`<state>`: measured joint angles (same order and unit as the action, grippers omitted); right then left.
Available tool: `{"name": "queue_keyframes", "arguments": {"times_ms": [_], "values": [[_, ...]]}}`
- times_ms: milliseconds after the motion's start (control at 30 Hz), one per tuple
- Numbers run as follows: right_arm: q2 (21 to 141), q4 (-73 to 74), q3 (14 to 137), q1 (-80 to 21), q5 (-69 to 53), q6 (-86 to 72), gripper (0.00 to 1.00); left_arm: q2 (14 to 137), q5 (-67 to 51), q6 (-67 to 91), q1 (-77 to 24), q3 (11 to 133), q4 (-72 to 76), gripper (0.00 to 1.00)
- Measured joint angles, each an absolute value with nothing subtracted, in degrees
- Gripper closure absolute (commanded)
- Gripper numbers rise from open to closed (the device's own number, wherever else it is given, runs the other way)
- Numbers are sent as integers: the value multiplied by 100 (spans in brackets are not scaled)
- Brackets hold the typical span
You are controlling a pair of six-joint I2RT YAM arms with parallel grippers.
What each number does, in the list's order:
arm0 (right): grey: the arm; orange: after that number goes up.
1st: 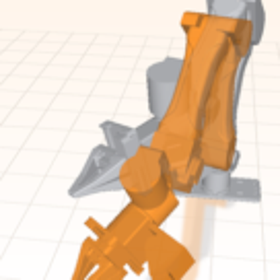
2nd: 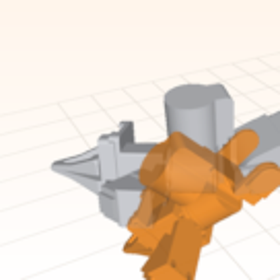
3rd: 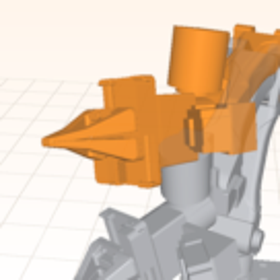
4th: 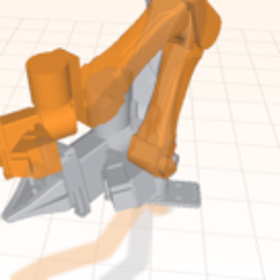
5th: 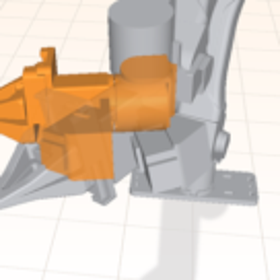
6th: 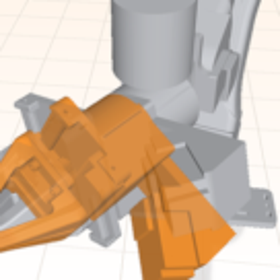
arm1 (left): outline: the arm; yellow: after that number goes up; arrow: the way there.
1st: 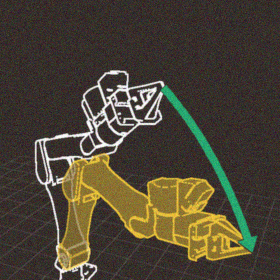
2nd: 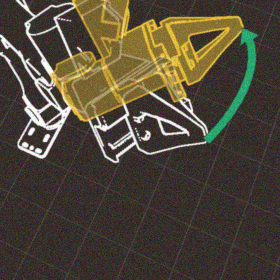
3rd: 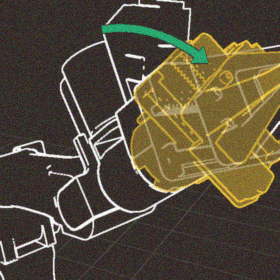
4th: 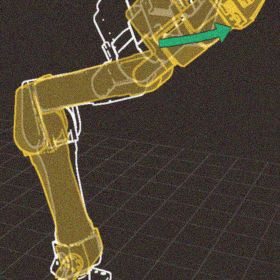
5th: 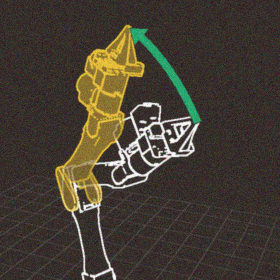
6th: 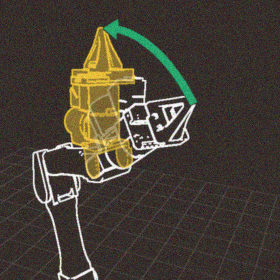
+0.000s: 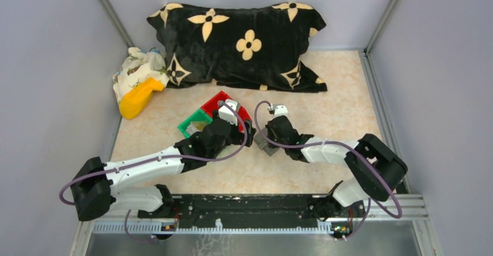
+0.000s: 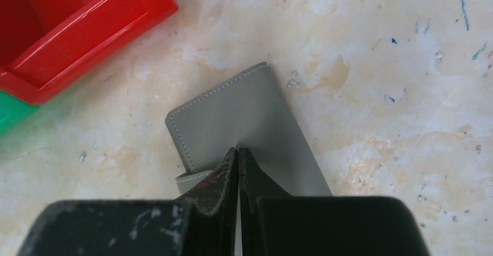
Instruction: Take the credit cards out of the card holder
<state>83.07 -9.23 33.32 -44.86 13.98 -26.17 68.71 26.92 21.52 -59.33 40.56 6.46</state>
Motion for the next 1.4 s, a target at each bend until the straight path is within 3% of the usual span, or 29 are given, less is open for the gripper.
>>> {"name": "queue_keyframes", "arguments": {"times_ms": [800,1400], "values": [[7743,-895,3037,-5712,1275,-3223,95,6886,2635,2298,-5900,3900,768,0],[8626,-1619,3039,-5723,1275,-3371,98,6825,2521,2488,-5898,3754,727,0]]}}
